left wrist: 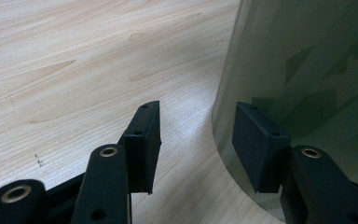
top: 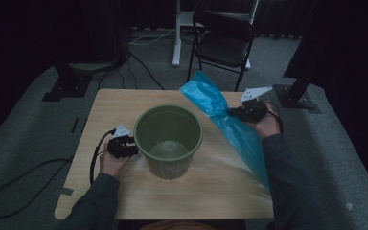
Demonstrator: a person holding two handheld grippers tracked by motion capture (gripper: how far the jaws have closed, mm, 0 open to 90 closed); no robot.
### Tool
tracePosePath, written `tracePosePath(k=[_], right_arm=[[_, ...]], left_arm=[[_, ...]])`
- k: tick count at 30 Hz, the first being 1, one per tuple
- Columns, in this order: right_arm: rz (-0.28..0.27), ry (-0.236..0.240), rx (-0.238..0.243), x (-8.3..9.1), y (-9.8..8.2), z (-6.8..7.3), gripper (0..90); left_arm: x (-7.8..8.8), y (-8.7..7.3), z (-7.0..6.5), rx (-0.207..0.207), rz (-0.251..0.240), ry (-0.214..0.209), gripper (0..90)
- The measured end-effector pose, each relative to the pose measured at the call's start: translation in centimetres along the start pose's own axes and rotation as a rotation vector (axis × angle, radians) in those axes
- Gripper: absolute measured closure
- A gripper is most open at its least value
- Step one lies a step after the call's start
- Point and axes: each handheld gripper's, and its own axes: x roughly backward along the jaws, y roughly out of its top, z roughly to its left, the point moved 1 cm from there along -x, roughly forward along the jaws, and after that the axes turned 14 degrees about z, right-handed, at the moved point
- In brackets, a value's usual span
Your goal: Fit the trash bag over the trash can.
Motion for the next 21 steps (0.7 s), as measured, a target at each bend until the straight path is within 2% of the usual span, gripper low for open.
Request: tracePosePath(k=[11, 21], right_arm=[[-0.034, 0.03, 0.062, 1.6, 1.1, 0.8, 89.3], [-0.059, 0.078, 0.115, 2.1, 1.9, 1.9, 89.3]], left_arm=[[0.0, 0.0, 0.0, -0.003, -0.001, 0.002, 52.0], [0.1, 0.0, 0.0, 0.005, -0.002, -0.001, 52.0]])
